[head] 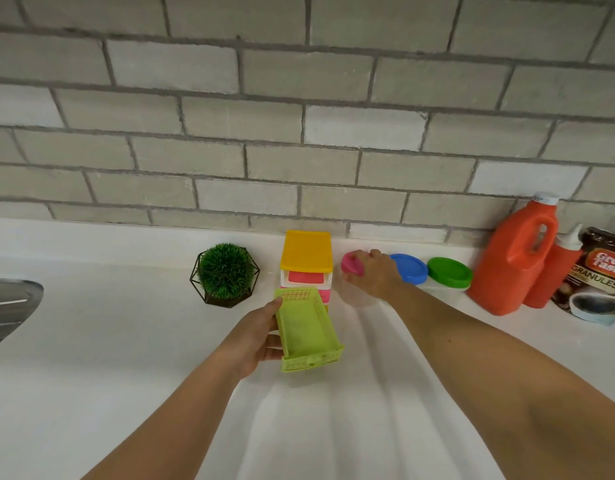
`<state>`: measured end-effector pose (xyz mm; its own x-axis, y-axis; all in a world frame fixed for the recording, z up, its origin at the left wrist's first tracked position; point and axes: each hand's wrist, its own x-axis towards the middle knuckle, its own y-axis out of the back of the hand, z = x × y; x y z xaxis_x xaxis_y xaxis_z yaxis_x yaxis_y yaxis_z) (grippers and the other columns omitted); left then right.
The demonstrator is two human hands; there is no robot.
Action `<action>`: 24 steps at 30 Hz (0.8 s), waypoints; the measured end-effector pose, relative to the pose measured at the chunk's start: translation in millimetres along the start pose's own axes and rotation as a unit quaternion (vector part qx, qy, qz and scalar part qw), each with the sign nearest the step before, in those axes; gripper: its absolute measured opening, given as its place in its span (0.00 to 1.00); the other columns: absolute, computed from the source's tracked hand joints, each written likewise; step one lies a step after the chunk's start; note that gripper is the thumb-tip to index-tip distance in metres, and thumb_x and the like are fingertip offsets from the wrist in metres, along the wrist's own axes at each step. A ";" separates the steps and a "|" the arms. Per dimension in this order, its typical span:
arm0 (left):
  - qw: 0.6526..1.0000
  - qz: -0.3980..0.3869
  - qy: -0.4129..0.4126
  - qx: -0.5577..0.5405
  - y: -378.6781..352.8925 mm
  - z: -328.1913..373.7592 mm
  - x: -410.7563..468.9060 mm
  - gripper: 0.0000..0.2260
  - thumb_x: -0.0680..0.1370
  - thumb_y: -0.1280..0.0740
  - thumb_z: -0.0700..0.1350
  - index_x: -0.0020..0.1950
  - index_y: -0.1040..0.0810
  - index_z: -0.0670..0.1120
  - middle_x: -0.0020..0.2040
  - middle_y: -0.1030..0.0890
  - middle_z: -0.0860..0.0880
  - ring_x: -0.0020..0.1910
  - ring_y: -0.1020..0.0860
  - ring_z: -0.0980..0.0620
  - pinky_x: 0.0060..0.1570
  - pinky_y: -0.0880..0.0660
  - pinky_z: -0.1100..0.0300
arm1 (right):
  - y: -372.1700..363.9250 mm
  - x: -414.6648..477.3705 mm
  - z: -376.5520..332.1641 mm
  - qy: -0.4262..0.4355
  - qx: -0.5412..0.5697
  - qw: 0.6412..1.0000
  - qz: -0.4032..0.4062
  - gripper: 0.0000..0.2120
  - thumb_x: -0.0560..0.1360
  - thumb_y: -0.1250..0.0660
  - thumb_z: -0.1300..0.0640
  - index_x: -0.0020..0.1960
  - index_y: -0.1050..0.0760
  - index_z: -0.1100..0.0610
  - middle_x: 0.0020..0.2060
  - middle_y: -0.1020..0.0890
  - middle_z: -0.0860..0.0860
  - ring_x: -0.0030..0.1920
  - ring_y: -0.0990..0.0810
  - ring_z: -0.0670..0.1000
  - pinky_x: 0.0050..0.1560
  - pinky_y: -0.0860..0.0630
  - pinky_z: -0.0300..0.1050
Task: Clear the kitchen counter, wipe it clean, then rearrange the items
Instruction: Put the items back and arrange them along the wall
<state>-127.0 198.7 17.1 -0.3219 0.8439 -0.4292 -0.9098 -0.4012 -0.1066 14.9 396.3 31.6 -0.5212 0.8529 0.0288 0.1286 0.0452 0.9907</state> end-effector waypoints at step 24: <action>0.999 0.022 -0.023 -0.043 -13.1 13.8 -2.0 0.15 0.82 0.47 0.52 0.47 0.23 0.48 0.41 0.20 0.48 0.38 0.22 0.49 0.34 0.28 0.57 | 5.6 -130.9 -24.1 0.230 0.373 0.899 0.026 0.18 0.72 0.32 0.49 0.61 0.25 0.50 0.56 0.28 0.45 0.45 0.26 0.36 0.40 0.32 0.26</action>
<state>-118.0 207.2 31.8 -0.3748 0.8396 -0.3931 -0.8692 -0.4658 -0.1661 63.6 272.4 36.6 -0.7698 0.5669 0.2934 0.6026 0.4936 0.6272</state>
